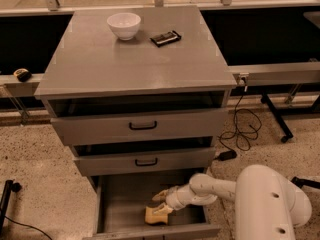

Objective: Pick sponge from bottom drawer and place on counter

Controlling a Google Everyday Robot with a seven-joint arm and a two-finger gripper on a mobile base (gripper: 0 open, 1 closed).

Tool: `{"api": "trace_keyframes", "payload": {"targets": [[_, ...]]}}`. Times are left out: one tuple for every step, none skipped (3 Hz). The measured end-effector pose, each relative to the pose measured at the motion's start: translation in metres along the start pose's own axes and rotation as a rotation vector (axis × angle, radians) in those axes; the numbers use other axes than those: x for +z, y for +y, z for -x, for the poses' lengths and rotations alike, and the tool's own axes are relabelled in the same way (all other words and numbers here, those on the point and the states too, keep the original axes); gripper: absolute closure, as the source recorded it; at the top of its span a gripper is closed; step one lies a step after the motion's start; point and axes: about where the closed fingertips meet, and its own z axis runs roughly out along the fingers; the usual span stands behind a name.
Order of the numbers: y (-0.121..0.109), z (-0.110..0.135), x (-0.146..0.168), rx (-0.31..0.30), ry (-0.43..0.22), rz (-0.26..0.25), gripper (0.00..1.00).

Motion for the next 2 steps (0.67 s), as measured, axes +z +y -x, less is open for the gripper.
{"api": "trace_keyframes", "payload": {"targets": [[-0.002, -0.026, 0.015, 0.025, 0.019, 0.015, 0.48], [0.0, -0.05, 0.032, 0.013, 0.04, 0.028, 0.46]]}}
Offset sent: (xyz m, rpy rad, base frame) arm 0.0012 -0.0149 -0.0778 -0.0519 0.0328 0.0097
